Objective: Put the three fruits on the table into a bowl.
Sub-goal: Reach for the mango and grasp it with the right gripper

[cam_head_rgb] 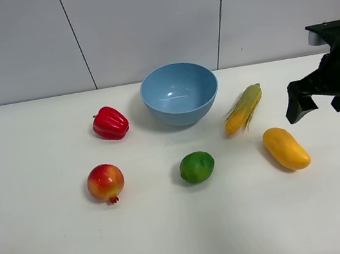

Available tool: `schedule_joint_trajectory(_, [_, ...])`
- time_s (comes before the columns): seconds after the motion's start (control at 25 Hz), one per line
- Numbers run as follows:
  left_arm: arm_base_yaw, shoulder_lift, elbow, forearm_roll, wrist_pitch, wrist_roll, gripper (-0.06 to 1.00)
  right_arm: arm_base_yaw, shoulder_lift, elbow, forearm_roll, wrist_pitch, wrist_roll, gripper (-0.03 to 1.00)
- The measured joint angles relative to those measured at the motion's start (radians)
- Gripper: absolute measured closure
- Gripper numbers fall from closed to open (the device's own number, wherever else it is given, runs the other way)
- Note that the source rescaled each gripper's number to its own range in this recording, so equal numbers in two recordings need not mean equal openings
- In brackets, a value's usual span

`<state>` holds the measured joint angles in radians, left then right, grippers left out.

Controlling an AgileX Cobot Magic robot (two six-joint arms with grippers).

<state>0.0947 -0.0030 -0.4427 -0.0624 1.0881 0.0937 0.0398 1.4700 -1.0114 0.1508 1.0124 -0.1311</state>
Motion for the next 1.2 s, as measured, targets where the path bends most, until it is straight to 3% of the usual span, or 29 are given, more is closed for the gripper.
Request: schedule_joint_trajectory(1.2, [0.000,0.000,0.000,0.000,0.000,0.000,-0.06,0.000,0.409,-0.001,0.014,-0.223,-0.077,0.21])
